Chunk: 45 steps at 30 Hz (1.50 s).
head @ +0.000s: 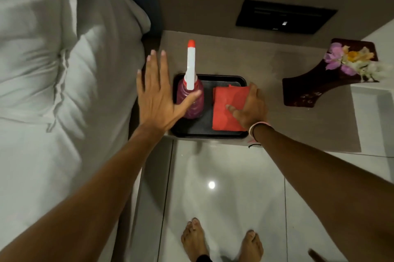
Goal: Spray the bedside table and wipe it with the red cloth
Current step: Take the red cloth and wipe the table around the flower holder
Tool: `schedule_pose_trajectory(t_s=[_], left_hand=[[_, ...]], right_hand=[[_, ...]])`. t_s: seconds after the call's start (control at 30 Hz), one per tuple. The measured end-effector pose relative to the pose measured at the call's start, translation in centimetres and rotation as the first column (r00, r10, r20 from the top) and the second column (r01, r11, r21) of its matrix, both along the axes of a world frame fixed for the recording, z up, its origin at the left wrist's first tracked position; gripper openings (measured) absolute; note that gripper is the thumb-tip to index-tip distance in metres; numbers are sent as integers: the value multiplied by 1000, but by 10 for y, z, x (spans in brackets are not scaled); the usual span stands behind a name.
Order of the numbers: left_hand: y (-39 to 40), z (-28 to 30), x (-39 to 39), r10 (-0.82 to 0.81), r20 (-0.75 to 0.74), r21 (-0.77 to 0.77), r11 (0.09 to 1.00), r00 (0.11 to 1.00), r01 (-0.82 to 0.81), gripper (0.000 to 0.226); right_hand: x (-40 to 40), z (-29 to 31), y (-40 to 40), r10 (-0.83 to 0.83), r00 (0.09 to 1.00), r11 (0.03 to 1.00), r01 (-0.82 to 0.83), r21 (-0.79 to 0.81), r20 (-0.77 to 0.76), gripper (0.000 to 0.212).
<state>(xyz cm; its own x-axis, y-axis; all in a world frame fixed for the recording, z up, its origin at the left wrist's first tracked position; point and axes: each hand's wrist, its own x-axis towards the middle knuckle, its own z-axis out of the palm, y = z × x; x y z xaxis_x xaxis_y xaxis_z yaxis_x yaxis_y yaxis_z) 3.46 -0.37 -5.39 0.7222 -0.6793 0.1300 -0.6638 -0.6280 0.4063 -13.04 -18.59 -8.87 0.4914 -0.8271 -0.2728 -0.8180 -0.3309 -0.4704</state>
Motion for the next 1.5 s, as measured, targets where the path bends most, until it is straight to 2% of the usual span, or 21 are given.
schedule_pose_trajectory(t_s=[0.13, 0.23, 0.3, 0.4, 0.47, 0.6, 0.63, 0.7, 0.8, 0.9, 1.0, 1.07, 1.13, 1.17, 1.2, 1.23, 1.3, 1.37, 1.43, 1.5], left_hand=[[55, -29, 8, -74, 55, 274, 960, 996, 57, 123], [84, -50, 3, -121, 54, 397, 913, 991, 90, 120], [93, -61, -5, -133, 62, 423, 901, 989, 95, 120], [98, -71, -18, -134, 73, 419, 903, 988, 91, 117], [96, -71, -22, -139, 68, 427, 899, 988, 97, 116], [94, -62, -27, -142, 72, 442, 892, 987, 96, 115], [95, -60, -28, -141, 74, 440, 893, 987, 95, 114], [98, -54, -32, -148, 73, 442, 891, 986, 101, 112], [101, -47, -43, -173, 45, 455, 880, 984, 134, 110], [101, -42, -57, -192, 40, 490, 859, 981, 148, 107], [98, -34, -73, -223, 61, 548, 822, 973, 154, 103], [93, -25, -87, -249, 52, 548, 817, 967, 180, 100], [84, -17, -99, -270, 51, 516, 831, 961, 206, 96], [76, -13, -106, -278, 51, 493, 842, 959, 217, 92], [66, -10, -113, -285, 63, 469, 854, 956, 224, 87], [54, -6, -121, -293, 73, 450, 863, 953, 231, 83], [30, 2, -131, -303, 84, 418, 875, 949, 243, 79], [-2, 13, -142, -321, 70, 384, 883, 944, 272, 78], [-32, 24, -151, -334, 93, 333, 898, 938, 287, 79], [-65, 37, -163, -354, 141, 274, 911, 924, 307, 78]], right_hand=[[18, -3, -18, 15, 1000, 996, -16, 85, 9, 98], [23, -7, -26, 14, 994, 997, -5, 81, -105, 99], [24, -9, -25, 42, 986, 999, -36, 39, -160, 95], [26, -11, -25, 210, 932, 964, -247, -94, -296, 83], [30, -9, -28, 297, 892, 940, -335, -58, -341, 77], [33, -1, -30, 358, 901, 932, -361, 36, -246, 50], [32, 1, -29, 354, 908, 935, -353, 45, -223, 50], [28, 4, -28, 320, 931, 947, -307, 97, -176, 64], [23, 1, -31, 354, 904, 932, -322, 166, -240, 84], [22, 0, -36, 404, 852, 914, -388, 116, -332, 82], [19, 3, -37, 414, 862, 910, -387, 149, -292, 71], [7, 5, -36, 336, 934, 924, -302, 234, -121, 58], [-9, 12, -26, 112, 984, 938, -151, 312, 141, 49], [-21, 17, -23, -49, 960, 922, -63, 382, 276, 49], [-36, 21, -19, -229, 893, 866, 5, 501, 387, 50], [-55, 25, -18, -416, 791, 765, 38, 643, 449, 50], [-93, 28, -14, -687, 594, 501, -31, 865, 418, 34], [-138, 25, -12, -813, 490, 308, -96, 946, 314, 27], [-177, 19, -6, -895, 384, 192, -130, 973, 228, 43], [-215, 14, -2, -947, 275, 133, -131, 982, 165, 58]])
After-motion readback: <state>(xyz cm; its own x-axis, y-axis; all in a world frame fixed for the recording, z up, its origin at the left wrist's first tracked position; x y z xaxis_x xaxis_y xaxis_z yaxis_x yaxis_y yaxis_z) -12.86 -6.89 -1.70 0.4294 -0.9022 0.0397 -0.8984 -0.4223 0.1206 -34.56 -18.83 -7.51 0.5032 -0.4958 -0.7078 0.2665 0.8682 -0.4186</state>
